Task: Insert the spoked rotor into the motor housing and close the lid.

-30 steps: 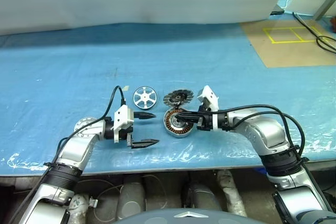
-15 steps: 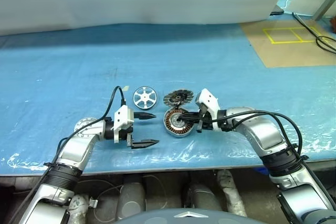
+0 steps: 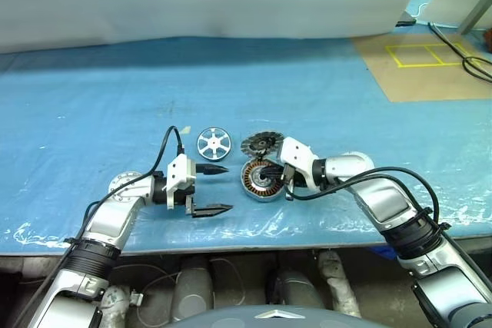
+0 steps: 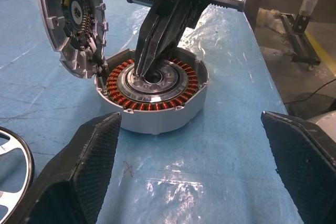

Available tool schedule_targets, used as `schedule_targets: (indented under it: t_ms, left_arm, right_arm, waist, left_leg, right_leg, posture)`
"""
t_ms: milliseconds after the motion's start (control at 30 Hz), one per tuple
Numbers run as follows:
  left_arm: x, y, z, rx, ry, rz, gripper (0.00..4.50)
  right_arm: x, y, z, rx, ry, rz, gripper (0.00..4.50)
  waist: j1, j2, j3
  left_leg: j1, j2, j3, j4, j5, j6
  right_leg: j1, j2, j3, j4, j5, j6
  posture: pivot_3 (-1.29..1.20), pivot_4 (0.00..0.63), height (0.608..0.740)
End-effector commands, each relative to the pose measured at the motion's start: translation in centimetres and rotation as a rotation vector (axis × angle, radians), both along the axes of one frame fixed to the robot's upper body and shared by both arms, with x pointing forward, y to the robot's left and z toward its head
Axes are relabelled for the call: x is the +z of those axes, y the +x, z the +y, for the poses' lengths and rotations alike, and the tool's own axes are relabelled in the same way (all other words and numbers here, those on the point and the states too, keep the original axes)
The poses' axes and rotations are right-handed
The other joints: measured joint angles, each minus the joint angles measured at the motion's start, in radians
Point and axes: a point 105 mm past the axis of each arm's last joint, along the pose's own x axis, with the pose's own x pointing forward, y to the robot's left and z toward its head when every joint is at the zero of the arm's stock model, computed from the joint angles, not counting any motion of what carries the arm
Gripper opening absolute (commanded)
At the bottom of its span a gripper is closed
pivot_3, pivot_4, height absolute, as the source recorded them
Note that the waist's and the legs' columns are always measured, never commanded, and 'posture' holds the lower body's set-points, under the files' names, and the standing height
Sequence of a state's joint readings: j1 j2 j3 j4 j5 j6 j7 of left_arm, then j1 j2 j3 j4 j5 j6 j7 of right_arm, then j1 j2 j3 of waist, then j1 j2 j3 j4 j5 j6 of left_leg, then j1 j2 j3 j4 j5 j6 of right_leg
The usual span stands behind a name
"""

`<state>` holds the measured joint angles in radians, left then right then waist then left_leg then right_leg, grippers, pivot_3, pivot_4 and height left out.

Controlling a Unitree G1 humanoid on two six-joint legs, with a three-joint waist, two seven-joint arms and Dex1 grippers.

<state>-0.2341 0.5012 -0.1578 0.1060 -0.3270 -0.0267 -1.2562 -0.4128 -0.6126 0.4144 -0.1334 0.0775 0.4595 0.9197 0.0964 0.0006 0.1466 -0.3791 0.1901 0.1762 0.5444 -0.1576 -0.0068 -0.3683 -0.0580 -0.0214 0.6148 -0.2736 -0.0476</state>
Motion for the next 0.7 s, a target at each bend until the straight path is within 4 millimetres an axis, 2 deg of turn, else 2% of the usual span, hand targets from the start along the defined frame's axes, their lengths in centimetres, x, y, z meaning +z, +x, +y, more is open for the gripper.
schedule_targets:
  t_ms: [33, 100, 167, 233, 333, 500, 700]
  left_arm:
    - [0.7, 0.1, -0.2, -0.014, -0.005, -0.04, 4.5]
    - [0.7, 0.1, -0.3, -0.015, -0.005, -0.041, 4.5]
    - [0.8, 0.1, -0.3, -0.015, -0.006, -0.043, 4.5]
    - [0.8, 0.2, -0.3, -0.013, -0.007, -0.043, 4.5]
    - [0.8, 0.1, -0.3, -0.012, -0.006, -0.042, 4.5]
    - [0.8, 0.2, -0.3, -0.011, -0.006, -0.042, 4.5]
    - [0.7, 0.1, -0.3, -0.008, -0.006, -0.041, 4.5]
  right_arm:
    - [-4.3, -0.7, -2.5, -0.095, -0.131, 0.16, 0.05]
    - [-4.7, -0.6, -2.8, -0.151, -0.112, 0.217, 0.05]
    - [-4.5, 0.0, -2.8, -0.27, -0.008, 0.342, 0.05]
    - [-5.2, -0.2, -3.6, -0.284, -0.058, 0.352, 0.05]
    - [-5.3, -1.0, -3.5, -0.265, -0.05, 0.388, 0.05]
    - [-7.2, -1.9, -5.1, -0.218, -0.236, 0.311, 0.05]
    - [-6.7, -2.7, -4.3, -0.122, -0.245, 0.274, 0.05]
  waist:
    - [0.0, 0.0, 0.0]
    - [0.0, 0.0, 0.0]
    - [0.0, 0.0, 0.0]
    - [0.0, 0.0, 0.0]
    - [0.003, 0.0, -0.001]
    - [0.006, -0.002, -0.003]
    - [0.009, -0.006, -0.006]
  left_leg:
    - [0.001, 0.0, 0.0, 0.0, 0.0, 0.0]
    - [0.002, 0.0, 0.0, 0.0, -0.001, 0.001]
    - [0.006, 0.0, 0.0, 0.0, -0.002, 0.004]
    - [0.01, 0.0, 0.0, -0.001, -0.002, 0.004]
    - [0.013, 0.0, 0.0, -0.002, -0.002, 0.004]
    - [0.013, -0.002, 0.0, -0.004, -0.002, 0.004]
    - [0.013, -0.002, 0.0, -0.007, -0.003, 0.004]
  right_leg:
    - [0.001, 0.0, 0.0, -0.001, 0.0, 0.0]
    - [0.003, -0.001, 0.0, -0.001, 0.0, 0.0]
    - [0.006, -0.001, 0.0, -0.001, 0.0, 0.0]
    - [0.009, -0.001, 0.001, -0.001, 0.0, 0.0]
    - [0.011, -0.001, 0.001, -0.002, 0.0, 0.001]
    - [0.014, -0.002, 0.001, -0.008, -0.001, 0.001]
    - [0.015, -0.002, 0.001, -0.01, -0.002, 0.003]
  posture:
    - [0.0, 0.15, 0.74]
    - [0.0, 0.15, 0.74]
    - [0.0, 0.15, 0.74]
    - [0.0, 0.15, 0.74]
    - [0.0, 0.15, 0.74]
    - [0.0, 0.15, 0.74]
    - [0.0, 0.15, 0.74]
